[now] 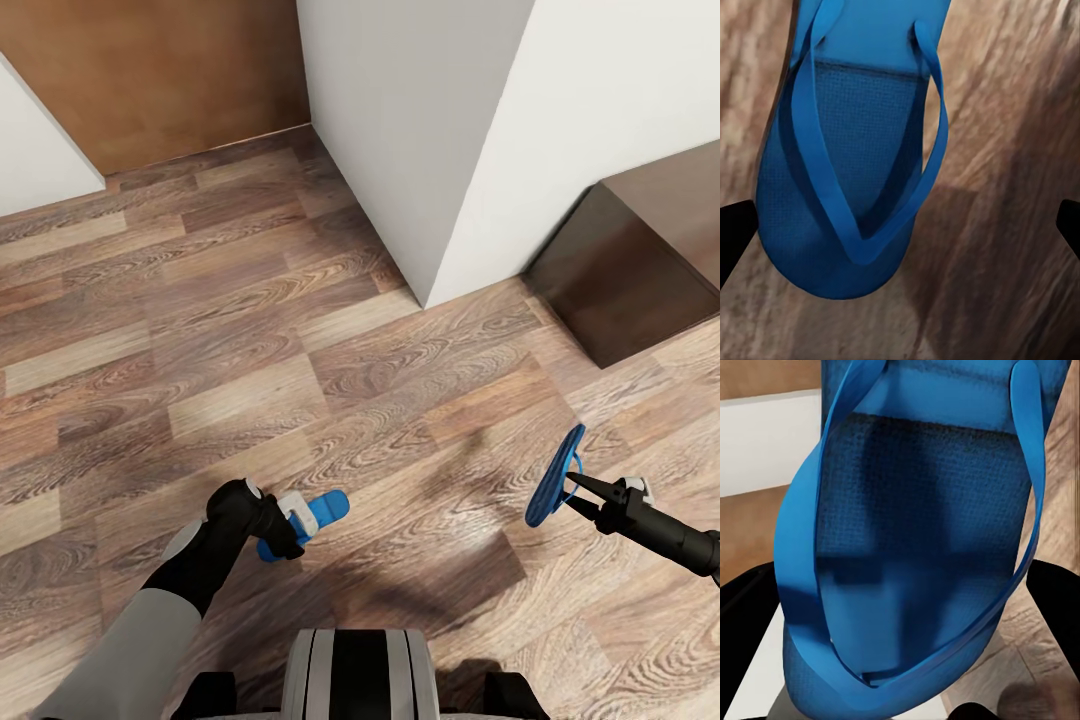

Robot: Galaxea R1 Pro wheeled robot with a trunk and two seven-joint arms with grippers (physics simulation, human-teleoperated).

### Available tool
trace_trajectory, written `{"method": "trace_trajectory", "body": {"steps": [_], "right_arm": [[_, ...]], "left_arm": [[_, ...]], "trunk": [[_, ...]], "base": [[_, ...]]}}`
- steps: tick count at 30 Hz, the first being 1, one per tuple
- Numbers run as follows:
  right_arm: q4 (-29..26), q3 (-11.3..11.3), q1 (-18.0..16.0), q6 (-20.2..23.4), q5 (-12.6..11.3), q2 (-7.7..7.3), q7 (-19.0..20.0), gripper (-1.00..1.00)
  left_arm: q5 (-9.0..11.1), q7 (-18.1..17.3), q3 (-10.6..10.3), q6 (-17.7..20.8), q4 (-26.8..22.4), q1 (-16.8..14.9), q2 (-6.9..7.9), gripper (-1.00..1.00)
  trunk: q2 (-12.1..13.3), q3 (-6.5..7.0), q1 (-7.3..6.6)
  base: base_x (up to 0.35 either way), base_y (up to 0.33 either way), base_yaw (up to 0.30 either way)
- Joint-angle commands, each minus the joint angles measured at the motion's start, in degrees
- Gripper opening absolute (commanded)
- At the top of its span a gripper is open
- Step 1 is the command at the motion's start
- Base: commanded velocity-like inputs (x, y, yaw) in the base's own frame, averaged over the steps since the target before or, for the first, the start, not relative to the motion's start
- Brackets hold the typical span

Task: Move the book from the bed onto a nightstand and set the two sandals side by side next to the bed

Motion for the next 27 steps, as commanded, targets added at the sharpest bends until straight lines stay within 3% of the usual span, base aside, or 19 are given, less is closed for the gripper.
{"method": "trace_trajectory", "body": {"steps": [1, 18, 23, 27], "right_arm": [[0.0, 0.0, 0.0, 0.5, -0.3, -0.02, 0.0, -1.00], [0.0, 0.0, 0.0, 0.4, -0.3, -0.02, 0.0, -1.00], [0.0, 0.0, 0.0, 0.4, -0.3, -0.02, 0.0, -1.00], [0.0, 0.0, 0.0, 0.4, -0.3, -0.02, 0.0, -1.00]], "left_arm": [[-0.3, -0.4, 0.0, 0.3, -0.1, 0.0, -0.01, 1.00], [-1.1, 0.8, -0.4, 0.6, -0.2, 0.0, -0.16, 1.00], [-8.3, 1.7, -1.4, 4.3, -0.3, 0.0, -0.36, 1.00], [-10.4, 1.8, -1.5, 5.1, -1.1, 0.0, -1.12, 1.00]], "trunk": [[0.0, -0.04, -0.01], [0.0, -0.04, -0.01], [0.0, -0.04, -0.01], [0.0, -0.04, -0.01]], "base": [[0.000, 0.000, 0.000], [0.000, 0.000, 0.000], [0.000, 0.000, 0.000], [0.000, 0.000, 0.000]]}}
